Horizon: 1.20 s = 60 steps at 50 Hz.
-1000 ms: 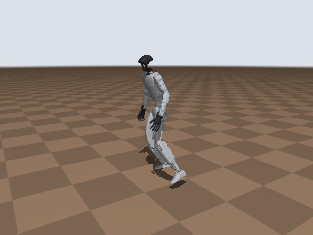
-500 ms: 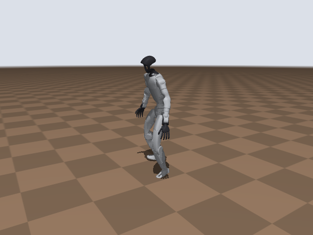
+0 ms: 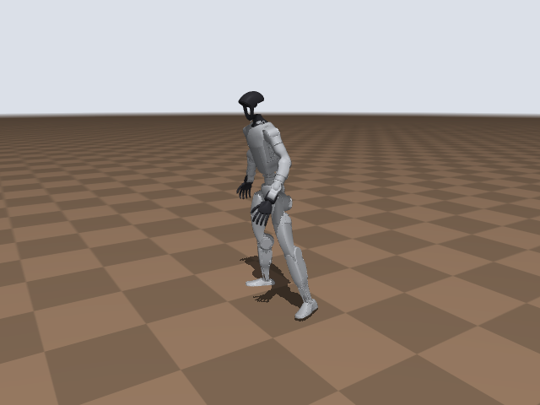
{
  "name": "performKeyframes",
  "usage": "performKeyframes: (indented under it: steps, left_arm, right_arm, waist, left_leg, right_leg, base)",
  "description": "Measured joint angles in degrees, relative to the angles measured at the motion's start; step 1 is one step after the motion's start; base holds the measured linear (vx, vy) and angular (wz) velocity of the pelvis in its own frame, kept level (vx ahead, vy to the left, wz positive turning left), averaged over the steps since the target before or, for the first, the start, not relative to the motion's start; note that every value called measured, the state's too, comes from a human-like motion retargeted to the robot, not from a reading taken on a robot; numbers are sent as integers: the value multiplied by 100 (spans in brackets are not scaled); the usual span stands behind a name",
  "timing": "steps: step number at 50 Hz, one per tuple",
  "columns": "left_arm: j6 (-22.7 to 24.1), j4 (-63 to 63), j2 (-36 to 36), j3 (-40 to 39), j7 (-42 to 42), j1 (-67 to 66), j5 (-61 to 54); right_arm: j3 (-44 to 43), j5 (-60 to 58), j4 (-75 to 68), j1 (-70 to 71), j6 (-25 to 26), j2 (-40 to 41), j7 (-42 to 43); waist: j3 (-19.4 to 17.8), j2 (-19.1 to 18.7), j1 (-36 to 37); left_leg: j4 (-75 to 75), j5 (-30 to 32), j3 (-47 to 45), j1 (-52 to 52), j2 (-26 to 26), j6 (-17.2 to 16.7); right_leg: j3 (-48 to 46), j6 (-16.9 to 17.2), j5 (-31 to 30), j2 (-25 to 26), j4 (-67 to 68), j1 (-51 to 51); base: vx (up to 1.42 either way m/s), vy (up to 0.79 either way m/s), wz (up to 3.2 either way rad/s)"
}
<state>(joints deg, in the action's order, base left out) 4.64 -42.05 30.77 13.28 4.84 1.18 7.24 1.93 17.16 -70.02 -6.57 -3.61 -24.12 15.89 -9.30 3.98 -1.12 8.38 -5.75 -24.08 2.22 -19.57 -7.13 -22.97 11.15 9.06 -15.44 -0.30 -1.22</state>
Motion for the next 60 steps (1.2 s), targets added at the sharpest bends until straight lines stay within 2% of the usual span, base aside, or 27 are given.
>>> performKeyframes:
  steps: [3, 8, 12, 15, 18, 20, 23, 25, 26, 28, 30, 33, 37, 41, 45, 48, 50, 52, 53, 55, 57, 58, 60]
  left_arm:
    - [-69, -480, -339, 250, 76, 126, 147]
    - [-99, -969, -1001, 587, 282, 361, -251]
    - [-59, -1090, -1389, 805, 308, 458, -743]
    - [-45, -1113, -1395, 923, 68, 415, -791]
    - [-45, -1119, -1137, 491, -209, 197, -461]
    - [-35, -1195, -966, -9, -114, 30, -470]
    - [-152, -1394, -805, -586, 664, -86, -1034]
    - [-247, -1455, -692, -725, 1220, -77, -1363]
    - [-271, -1454, -610, -717, 1328, -47, -1420]
    - [-281, -1412, -423, -654, 1313, -11, -1469]
    - [-232, -1317, -209, -539, 1014, -8, -1497]
    - [-129, -1169, 102, -362, 525, 39, -1667]
    - [-39, -1141, 243, -470, 498, 59, -2007]
    - [-23, -1019, 113, -1118, 1057, -154, -2294]
    - [-202, -608, 153, -1926, 1312, -519, -2415]
    - [-356, -492, 284, -2420, 1305, -716, -2475]
    - [-467, -592, 332, -2725, 1371, -691, -2478]
    - [-579, -897, 282, -2928, 1599, -386, -2551]
    - [-640, -1132, 228, -2948, 1719, -191, -2596]
    - [-882, -1829, 219, -2654, 1621, 526, -2290]
    - [-1090, -2662, 250, -2031, 1439, 1339, -2093]
    - [-1162, -3006, 255, -1668, 1234, 1609, -1969]
    - [-1198, -3324, 268, -979, 723, 1811, -1583]
  right_arm:
    - [-50, -47, -126, -56, -2, -56, -1]
    - [-355, 71, -406, -60, 85, -254, -120]
    - [-278, -25, -435, 133, 184, -474, -385]
    - [17, -157, -24, 43, 185, -502, -659]
    - [329, -284, 722, -272, 115, -438, -934]
    - [574, -267, 1135, -391, 22, -380, -947]
    - [864, -194, 1429, -352, -81, -237, -593]
    - [907, -135, 1458, -248, -108, -135, -300]
    - [922, -108, 1394, -135, -89, -87, -191]
    - [983, -136, 1204, 141, -21, -6, -62]
    - [1133, -303, 992, 469, 84, 42, -93]
    - [1544, -530, 971, 956, 203, 3, -363]
    - [2060, -608, 1415, 1624, 275, -386, -826]
    - [2244, -503, 1748, 2487, 316, -901, -825]
    - [2318, 6, 2051, 2923, 205, -892, -127]
    - [2037, 171, 2268, 2706, 77, -492, 166]
    - [1649, 118, 2302, 2385, -3, -172, 297]
    - [1259, -40, 2168, 2005, -41, 15, 413]
    - [1129, -123, 2046, 1763, -36, 27, 444]
    - [951, -327, 1626, 1470, 40, 25, 220]
    - [1053, -354, 1144, 1420, 212, -18, -256]
    - [1098, -370, 961, 1367, 298, -65, -482]
    - [1075, -441, 757, 1196, 422, -159, -731]
  waist:
    - [38, -204, -215]
    - [-60, -664, -421]
    - [-237, -956, -640]
    - [-151, -1045, -778]
    - [164, -895, -783]
    - [337, -700, -774]
    - [231, -330, -676]
    - [-5, -109, -477]
    - [-102, -8, -328]
    - [-259, 187, -36]
    - [-394, 388, 222]
    - [-624, 686, 592]
    - [-1027, 764, 1261]
    - [-1467, 661, 2144]
    - [-1613, 1068, 3272]
    - [-1636, 1338, 3535]
    - [-1733, 1235, 3305]
    - [-2004, 890, 2966]
    - [-2038, 626, 2842]
    - [-2049, 344, 2920]
    - [-1873, 699, 2747]
    - [-1696, 858, 2500]
    - [-1454, 884, 1823]
  left_leg:
    - [-223, 173, -88, -47, 6, -18]
    - [-345, 273, -293, -165, -82, -38]
    - [-418, 253, -606, -320, -176, -21]
    - [-630, 191, -858, -492, -259, -137]
    - [-664, 150, -992, -656, -357, -413]
    - [-286, 210, -875, -641, -534, -556]
    - [1338, 573, -230, -228, -965, -399]
    - [2477, 592, 258, 235, -1107, -139]
    - [2811, 340, 216, 465, -1132, -25]
    - [3082, -107, -166, 835, -1104, 110]
    - [2785, -223, -864, 1067, -858, 102]
    - [1953, -73, -1990, 1328, -44, 29]
    - [1768, 0, -2505, 1661, 967, 23]
    - [2523, -400, -2586, 1643, 1543, 432]
    - [2292, -699, -3565, 1029, 2118, 1065]
    - [1174, -1088, -3424, 344, 2707, 953]
    - [661, -1414, -2809, -204, 2714, 769]
    - [1057, -1569, -2274, -560, 2117, 653]
    - [1581, -1648, -2093, -556, 1587, 549]
    - [2547, -1792, -1941, -307, 709, 238]
    - [3100, -1975, -1813, 378, 569, 274]
    - [3326, -2077, -1685, 758, 545, 350]
    - [3610, -2153, -1278, 1183, 406, 381]
  right_leg:
    - [-64, -9, 40, 34, 30, -24]
    - [120, -154, 152, 112, 158, -145]
    - [590, -487, 411, 206, 546, -492]
    - [1182, -829, 1042, 296, 1669, -1183]
    - [1741, -1135, 1791, 441, 2774, -1784]
    - [1892, -1350, 2122, 534, 3123, -1854]
    - [1875, -1529, 2275, 627, 3137, -1318]
    - [1826, -1440, 2247, 686, 2862, -749]
    - [1823, -1323, 2156, 732, 2604, -499]
    - [1829, -1113, 1878, 846, 1960, -24]
    - [1842, -947, 1477, 960, 1190, 410]
    - [1877, -645, 964, 1075, 388, 779]
    - [2218, -342, 672, 1411, -82, 1114]
    - [2869, -257, 566, 1822, -275, 1527]
    - [3427, -304, 229, 2139, -154, 1552]
    - [3404, -66, -586, 2603, -267, 1781]
    - [2977, 84, -1015, 2990, -345, 2074]
    - [1974, 213, -1180, 3168, 75, 2276]
    - [1322, 273, -1121, 3208, 727, 2158]
    - [-150, 366, -220, 2458, 3796, 1091]
    - [-896, -340, 825, 648, 6743, -75]
    - [-972, -701, 1181, -191, 7814, -566]
    - [-548, -1013, 1500, -1111, 8931, -1266]
  base:
    - [3, -5, 13]
    - [-1, 2, -22]
    - [-6, 0, -62]
    - [1, -11, -60]
    - [13, -30, -59]
    - [19, -51, -39]
    - [22, -61, -23]
    - [23, -60, -29]
    - [19, -59, -36]
    - [13, -61, -35]
    - [8, -62, -22]
    - [4, -56, -21]
    - [9, -45, -84]
    - [21, -43, -165]
    - [37, -55, -197]
    - [47, -60, -57]
    - [50, -62, 103]
    - [46, -62, 156]
    - [38, -61, 118]
    - [29, -59, 55]
    - [26, -55, 61]
    - [27, -51, 113]
    - [28, -52, 150]
